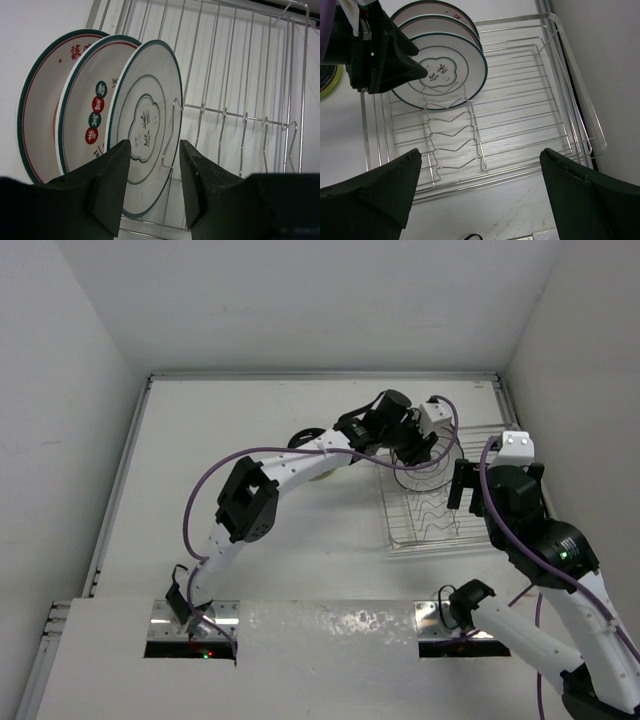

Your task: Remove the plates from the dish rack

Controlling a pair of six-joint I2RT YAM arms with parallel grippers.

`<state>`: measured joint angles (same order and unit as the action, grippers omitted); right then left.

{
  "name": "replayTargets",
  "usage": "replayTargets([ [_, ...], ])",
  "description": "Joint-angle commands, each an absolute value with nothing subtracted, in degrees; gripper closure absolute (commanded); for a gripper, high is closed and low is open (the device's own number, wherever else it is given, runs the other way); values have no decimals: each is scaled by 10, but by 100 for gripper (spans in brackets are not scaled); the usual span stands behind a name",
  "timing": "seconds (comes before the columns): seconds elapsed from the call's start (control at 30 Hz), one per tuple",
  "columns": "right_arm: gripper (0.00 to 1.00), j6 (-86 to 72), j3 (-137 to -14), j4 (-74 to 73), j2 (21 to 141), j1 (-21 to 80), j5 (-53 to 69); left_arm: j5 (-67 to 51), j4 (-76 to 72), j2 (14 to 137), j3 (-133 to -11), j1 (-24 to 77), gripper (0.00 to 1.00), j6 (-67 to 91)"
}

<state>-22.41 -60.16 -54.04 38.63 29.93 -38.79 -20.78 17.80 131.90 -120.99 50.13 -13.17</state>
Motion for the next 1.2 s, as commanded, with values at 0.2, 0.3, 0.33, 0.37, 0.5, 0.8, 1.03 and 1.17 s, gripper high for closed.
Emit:
replayTargets([
  [0.2, 1, -218, -619, -529, 388, 302, -385, -214, 161, 1328, -1236, 498, 83, -146],
  [0.3, 1, -219, -619, -527, 391, 302, -383, -212, 161, 1321, -1228, 500, 87, -149],
  [0.33, 1, -219, -619, -526, 390, 302, -382, -212, 161, 1319, -1225, 500, 88, -151],
  [0.37, 1, -219, -619, -526, 390, 302, -382, -213, 156, 1313, -1223, 501, 89, -153],
  [0.5, 1, -219, -621, -527, 391, 302, -380, -210, 142, 1301, -1212, 504, 98, -159],
  [0.8, 1, -217, -628, -533, 389, 302, -382, -235, 136, 1303, -1209, 506, 100, -170],
  [1.03, 1, -214, -630, -533, 390, 302, -385, -190, 117, 1278, -1197, 507, 90, -164],
  [1.17, 1, -211, -627, -533, 391, 302, -388, -171, 88, 1244, -1165, 507, 53, -163],
])
